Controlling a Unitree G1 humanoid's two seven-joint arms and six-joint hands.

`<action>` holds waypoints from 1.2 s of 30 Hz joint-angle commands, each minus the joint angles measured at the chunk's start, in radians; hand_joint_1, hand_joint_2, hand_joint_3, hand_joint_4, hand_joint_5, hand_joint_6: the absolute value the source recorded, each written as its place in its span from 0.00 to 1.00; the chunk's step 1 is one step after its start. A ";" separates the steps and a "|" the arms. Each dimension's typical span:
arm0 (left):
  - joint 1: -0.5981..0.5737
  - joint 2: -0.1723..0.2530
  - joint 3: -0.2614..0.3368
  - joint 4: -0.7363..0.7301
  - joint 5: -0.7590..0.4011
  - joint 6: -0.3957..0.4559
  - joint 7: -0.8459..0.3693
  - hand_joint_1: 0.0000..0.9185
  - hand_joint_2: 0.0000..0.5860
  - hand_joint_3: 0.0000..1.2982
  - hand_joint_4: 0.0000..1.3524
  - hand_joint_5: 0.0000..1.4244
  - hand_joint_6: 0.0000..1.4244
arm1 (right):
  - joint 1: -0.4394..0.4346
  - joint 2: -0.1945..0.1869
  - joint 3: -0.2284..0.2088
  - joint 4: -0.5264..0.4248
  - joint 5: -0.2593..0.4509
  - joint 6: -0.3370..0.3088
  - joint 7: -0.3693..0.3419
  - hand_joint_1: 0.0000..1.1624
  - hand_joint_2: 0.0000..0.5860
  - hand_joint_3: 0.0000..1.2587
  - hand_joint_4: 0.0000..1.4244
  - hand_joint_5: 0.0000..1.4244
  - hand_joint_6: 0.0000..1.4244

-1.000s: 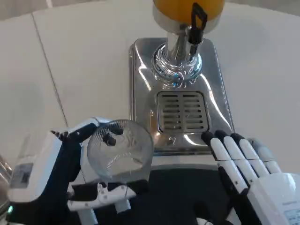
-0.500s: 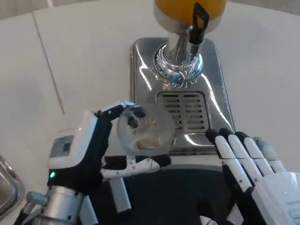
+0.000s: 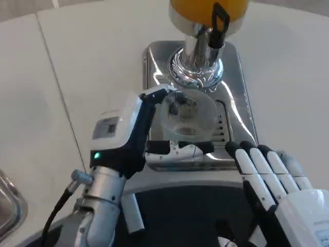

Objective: Grasp the cup under the faucet to collect the drink, then remove the cup.

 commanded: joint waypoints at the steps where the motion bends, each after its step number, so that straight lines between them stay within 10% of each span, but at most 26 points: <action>1: -0.107 -0.013 -0.044 0.112 0.023 0.017 0.061 0.69 0.00 0.91 0.89 1.00 1.00 | 0.007 -0.002 0.002 -0.001 0.004 0.006 0.008 0.25 0.90 0.00 0.00 0.00 0.00; 28: -0.321 -0.037 -0.112 0.418 -0.044 0.064 0.153 0.71 0.00 0.85 0.88 0.98 1.00 | -0.006 0.004 0.003 -0.007 0.012 0.035 0.022 0.27 0.90 0.01 0.00 0.00 0.00; 36: -0.314 -0.027 -0.137 0.418 -0.042 0.065 0.186 0.60 0.00 0.56 0.57 0.73 0.88 | -0.007 0.004 -0.002 -0.022 0.031 0.044 0.035 0.27 0.90 0.02 0.00 0.00 0.00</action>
